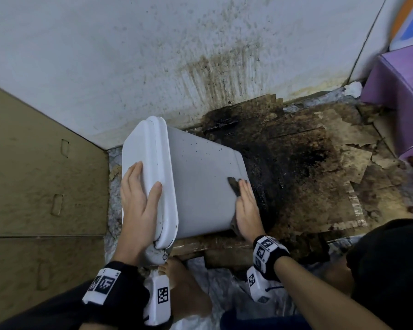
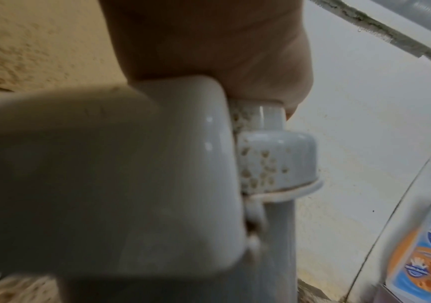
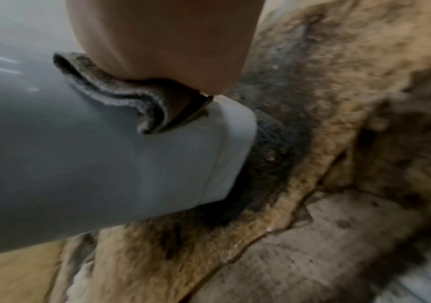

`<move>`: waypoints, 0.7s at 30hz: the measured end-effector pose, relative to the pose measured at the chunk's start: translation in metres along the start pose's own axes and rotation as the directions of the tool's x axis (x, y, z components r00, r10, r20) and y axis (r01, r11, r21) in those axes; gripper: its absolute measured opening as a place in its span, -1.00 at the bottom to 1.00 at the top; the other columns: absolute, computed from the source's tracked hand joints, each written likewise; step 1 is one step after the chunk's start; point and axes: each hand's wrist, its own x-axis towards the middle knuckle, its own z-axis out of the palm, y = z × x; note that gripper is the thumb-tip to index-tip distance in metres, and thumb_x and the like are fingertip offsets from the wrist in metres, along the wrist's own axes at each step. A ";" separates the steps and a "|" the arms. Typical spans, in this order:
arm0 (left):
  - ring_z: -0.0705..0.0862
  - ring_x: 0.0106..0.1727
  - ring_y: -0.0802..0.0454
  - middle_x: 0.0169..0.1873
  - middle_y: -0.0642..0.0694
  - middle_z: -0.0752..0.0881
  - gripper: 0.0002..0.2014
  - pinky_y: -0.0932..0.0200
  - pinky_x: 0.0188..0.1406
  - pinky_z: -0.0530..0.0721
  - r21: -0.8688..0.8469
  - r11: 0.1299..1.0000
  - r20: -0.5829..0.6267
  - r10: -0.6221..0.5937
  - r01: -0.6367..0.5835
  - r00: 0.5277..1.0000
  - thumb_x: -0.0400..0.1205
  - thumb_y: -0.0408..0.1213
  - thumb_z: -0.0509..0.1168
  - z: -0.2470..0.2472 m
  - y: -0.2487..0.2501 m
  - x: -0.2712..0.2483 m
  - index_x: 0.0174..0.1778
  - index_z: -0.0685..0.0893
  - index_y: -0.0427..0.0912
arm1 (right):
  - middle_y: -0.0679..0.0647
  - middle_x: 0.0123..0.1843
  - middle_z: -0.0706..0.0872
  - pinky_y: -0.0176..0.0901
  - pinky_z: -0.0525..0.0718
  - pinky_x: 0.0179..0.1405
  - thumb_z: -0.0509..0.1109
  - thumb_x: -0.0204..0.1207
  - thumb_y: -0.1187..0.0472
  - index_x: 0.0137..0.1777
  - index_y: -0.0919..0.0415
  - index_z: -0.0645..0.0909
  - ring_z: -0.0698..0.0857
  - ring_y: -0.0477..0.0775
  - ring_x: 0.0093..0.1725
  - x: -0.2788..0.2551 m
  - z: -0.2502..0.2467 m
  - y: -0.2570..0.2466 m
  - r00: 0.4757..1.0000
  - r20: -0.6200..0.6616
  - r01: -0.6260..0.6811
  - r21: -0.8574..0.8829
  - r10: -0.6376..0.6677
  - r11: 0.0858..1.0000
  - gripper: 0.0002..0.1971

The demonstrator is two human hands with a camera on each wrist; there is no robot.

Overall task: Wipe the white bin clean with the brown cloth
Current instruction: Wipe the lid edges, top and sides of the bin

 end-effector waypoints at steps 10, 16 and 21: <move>0.10 0.67 0.36 0.69 0.12 0.18 -0.19 0.09 0.74 0.07 0.028 0.999 0.002 0.022 -0.022 1.000 0.68 0.31 0.03 0.001 0.002 0.002 0.79 0.18 -0.08 | 0.15 0.80 0.21 -0.26 -0.05 0.73 0.05 0.82 0.35 0.74 0.29 0.26 0.10 0.09 0.81 -0.005 0.002 -0.007 0.977 -0.112 -0.168 0.105 0.179 0.980 -0.51; 0.05 0.63 0.39 0.74 0.01 0.16 -0.15 0.14 0.70 0.02 0.059 0.998 0.012 0.029 -0.030 1.000 0.66 0.32 0.01 0.003 0.007 0.002 0.80 0.17 -0.11 | -0.08 0.81 0.12 -0.37 -0.08 0.74 0.04 0.85 0.28 0.78 0.17 0.18 -0.01 -0.27 0.77 -0.033 0.028 -0.090 0.987 0.016 0.156 0.145 -0.160 0.977 -0.50; 0.07 0.69 0.31 0.75 0.02 0.15 -0.16 0.05 0.75 0.06 0.053 0.998 0.014 0.019 -0.020 1.000 0.67 0.33 0.01 0.000 0.003 0.001 0.81 0.15 -0.10 | -0.03 0.83 0.11 -0.20 0.01 0.78 0.06 0.84 0.32 0.79 0.22 0.14 0.01 -0.13 0.81 -0.039 0.032 -0.112 0.896 0.109 0.422 0.097 -0.431 0.902 -0.47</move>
